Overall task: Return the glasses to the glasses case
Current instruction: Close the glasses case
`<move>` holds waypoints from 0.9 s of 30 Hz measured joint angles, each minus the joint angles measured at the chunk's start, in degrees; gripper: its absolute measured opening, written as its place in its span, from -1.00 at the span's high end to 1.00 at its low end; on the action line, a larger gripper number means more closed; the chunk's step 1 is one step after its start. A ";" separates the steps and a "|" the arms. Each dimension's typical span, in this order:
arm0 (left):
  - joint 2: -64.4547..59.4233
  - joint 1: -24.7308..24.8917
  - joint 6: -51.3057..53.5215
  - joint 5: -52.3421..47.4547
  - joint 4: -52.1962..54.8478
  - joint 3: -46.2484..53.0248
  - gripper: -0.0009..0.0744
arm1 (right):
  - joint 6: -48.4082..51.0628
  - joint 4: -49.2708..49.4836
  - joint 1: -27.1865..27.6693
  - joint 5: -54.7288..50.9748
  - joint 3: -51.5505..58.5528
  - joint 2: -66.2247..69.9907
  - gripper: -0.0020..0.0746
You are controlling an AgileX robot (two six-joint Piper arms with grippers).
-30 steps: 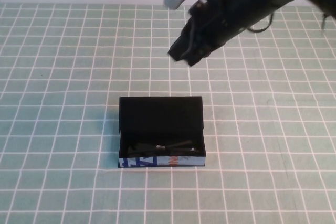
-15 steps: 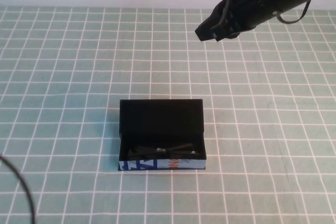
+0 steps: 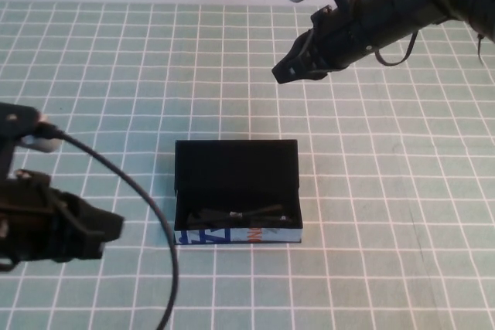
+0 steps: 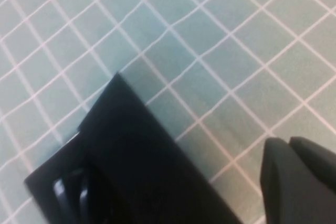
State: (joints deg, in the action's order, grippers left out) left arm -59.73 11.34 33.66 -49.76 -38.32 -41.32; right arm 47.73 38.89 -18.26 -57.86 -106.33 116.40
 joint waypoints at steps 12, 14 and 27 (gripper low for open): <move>-11.07 22.41 4.64 25.72 -6.18 6.18 0.97 | -0.96 -0.02 0.00 1.56 0.00 5.84 0.98; -13.51 25.34 4.64 31.02 -6.64 7.01 0.97 | -2.47 -0.12 0.00 1.68 0.00 6.88 0.98; -28.30 28.24 4.31 46.48 -9.16 7.40 0.97 | -6.13 -1.29 2.27 2.42 0.00 9.46 0.98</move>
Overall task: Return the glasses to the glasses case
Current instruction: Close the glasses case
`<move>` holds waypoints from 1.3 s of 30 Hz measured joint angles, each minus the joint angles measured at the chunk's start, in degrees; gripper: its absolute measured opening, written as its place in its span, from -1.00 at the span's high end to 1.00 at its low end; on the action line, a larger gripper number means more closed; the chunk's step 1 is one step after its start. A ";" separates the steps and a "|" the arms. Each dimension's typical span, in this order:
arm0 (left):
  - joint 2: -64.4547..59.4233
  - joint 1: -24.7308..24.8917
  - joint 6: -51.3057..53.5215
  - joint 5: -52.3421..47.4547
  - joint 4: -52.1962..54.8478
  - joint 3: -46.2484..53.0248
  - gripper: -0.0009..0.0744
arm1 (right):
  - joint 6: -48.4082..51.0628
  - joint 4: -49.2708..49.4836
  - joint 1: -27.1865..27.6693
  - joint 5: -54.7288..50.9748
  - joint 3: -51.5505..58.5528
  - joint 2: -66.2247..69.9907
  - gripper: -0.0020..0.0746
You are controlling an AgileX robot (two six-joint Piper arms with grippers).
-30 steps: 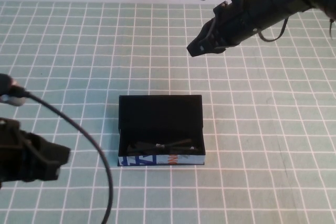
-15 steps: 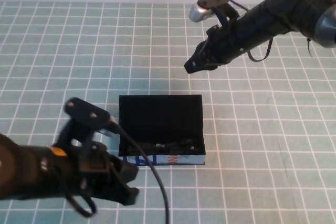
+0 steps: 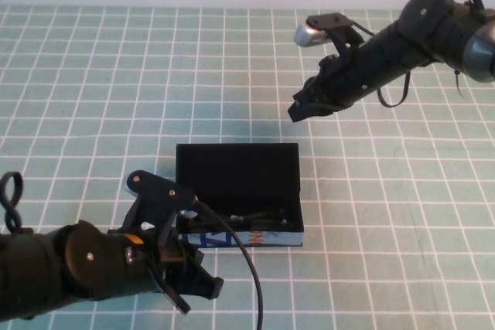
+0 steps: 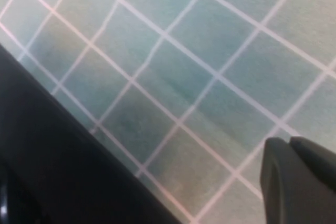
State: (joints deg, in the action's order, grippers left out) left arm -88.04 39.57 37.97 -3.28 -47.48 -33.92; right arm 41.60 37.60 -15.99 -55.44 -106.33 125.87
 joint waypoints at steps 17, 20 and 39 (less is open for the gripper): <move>-1.33 0.00 -0.59 5.18 -0.50 0.00 0.97 | 1.92 1.43 0.34 -0.33 0.00 4.84 0.98; -1.33 0.00 -1.42 5.18 -0.63 0.00 0.97 | 3.15 1.90 0.34 -0.33 0.00 5.09 0.98; -1.33 0.00 -2.71 5.18 -0.86 0.00 0.97 | 22.71 8.60 -3.76 -13.20 0.00 4.71 0.98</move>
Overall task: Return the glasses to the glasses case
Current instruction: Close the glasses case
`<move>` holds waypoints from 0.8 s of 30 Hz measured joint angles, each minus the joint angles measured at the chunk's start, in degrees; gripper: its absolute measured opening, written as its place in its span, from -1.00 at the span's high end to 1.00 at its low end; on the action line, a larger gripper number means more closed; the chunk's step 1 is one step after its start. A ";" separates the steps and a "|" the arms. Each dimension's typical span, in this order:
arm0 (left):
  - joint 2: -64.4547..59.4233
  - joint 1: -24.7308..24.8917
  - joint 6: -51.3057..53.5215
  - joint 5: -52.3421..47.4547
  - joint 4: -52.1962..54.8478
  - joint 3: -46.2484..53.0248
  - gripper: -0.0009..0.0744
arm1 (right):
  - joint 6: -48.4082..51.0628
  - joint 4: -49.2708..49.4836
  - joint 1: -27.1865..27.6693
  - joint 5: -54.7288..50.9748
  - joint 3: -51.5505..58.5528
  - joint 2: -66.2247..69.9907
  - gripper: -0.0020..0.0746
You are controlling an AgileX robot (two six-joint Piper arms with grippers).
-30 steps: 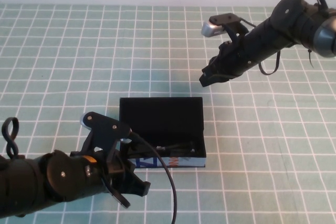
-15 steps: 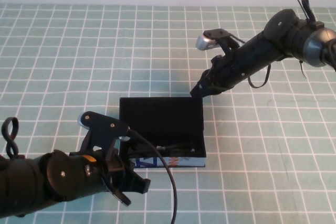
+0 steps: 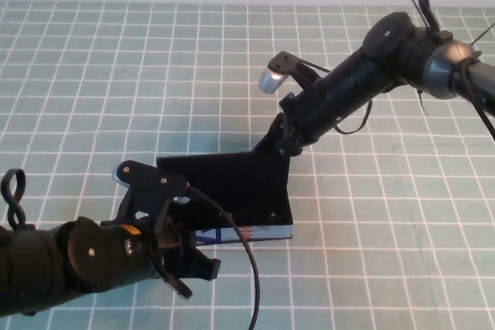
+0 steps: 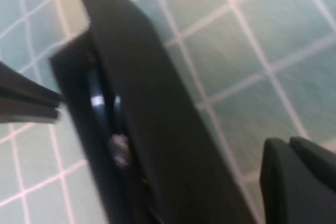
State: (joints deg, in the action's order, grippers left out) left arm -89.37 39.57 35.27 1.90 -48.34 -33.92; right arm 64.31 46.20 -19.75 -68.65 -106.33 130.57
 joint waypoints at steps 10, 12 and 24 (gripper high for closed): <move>0.00 0.00 -0.13 0.00 0.00 0.00 0.97 | -2.37 -6.20 -4.80 -0.43 0.00 -5.25 0.98; 0.00 0.00 -0.13 0.00 0.00 0.00 0.97 | -3.74 -6.92 -5.22 -0.56 0.00 -5.74 0.98; 0.00 0.00 -0.02 -0.70 0.11 0.00 0.97 | -8.88 -13.16 -10.88 -0.56 2.89 -5.84 0.98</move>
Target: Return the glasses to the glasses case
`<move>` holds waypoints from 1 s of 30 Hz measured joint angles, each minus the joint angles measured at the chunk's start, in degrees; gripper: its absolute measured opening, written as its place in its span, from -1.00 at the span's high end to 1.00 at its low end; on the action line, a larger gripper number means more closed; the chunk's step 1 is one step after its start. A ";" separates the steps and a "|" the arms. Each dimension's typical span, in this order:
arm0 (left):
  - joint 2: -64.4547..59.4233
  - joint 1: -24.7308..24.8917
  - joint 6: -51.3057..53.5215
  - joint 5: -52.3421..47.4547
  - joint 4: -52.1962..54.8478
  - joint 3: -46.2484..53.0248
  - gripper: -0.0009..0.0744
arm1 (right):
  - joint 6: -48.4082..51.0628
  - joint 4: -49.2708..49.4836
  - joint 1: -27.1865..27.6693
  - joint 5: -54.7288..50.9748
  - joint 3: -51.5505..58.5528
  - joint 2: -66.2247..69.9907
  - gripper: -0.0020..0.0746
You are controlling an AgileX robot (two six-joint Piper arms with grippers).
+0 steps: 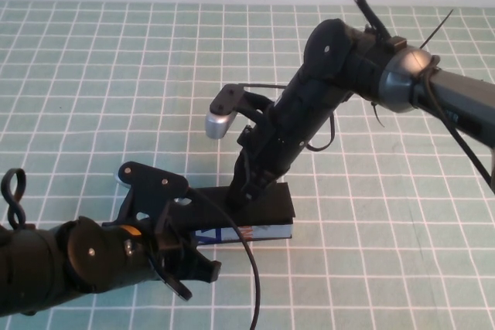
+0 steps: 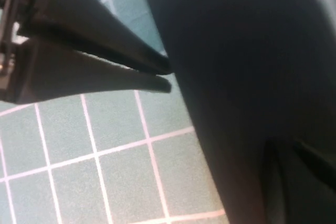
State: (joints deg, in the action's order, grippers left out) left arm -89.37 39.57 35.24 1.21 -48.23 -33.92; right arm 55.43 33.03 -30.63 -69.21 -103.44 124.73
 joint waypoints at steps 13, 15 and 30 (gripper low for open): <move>1.96 0.00 15.68 -15.63 0.81 0.00 0.97 | -0.04 0.13 -0.24 -0.12 0.92 0.00 0.98; 4.49 0.00 19.78 -20.73 0.92 0.00 0.97 | -0.13 0.79 -0.24 -0.12 0.92 0.00 0.98; 43.87 0.00 8.70 -52.21 35.57 -5.20 0.97 | -10.43 -2.53 -0.24 -0.36 -2.56 -15.78 0.98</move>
State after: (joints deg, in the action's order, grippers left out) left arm -45.51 39.57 43.94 -51.00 -12.67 -39.12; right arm 45.00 30.51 -30.87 -69.57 -106.00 108.95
